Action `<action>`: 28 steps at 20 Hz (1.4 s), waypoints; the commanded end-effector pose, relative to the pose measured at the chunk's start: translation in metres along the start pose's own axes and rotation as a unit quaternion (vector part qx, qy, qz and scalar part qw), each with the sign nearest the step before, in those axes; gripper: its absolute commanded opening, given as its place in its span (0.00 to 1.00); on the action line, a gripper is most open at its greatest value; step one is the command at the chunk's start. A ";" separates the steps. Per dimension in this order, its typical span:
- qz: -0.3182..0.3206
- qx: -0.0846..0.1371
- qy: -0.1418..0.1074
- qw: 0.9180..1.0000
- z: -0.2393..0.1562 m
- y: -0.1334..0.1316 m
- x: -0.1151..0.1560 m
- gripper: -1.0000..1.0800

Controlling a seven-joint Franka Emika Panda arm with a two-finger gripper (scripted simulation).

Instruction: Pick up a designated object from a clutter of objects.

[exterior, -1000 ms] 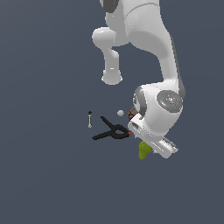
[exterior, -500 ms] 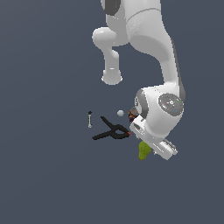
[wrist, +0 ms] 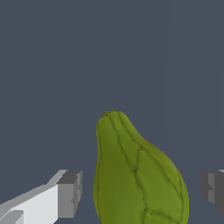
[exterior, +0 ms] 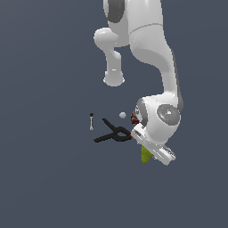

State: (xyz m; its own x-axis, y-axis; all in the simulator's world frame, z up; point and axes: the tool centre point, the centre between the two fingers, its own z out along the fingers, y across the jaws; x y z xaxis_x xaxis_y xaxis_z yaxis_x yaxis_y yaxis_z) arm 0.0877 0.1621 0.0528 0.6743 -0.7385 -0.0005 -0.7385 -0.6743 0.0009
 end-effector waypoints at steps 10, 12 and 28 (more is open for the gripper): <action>0.001 0.000 0.000 1.000 0.012 -0.001 0.001 0.00; 0.001 0.000 0.000 1.000 0.012 -0.001 0.001 0.00; 0.000 0.001 0.000 1.000 -0.038 -0.001 0.008 0.00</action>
State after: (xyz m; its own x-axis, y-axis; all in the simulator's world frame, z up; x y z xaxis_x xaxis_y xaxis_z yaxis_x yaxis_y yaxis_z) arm 0.0919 0.1579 0.0785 0.6739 -0.7388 -0.0020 -0.7388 -0.6739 0.0031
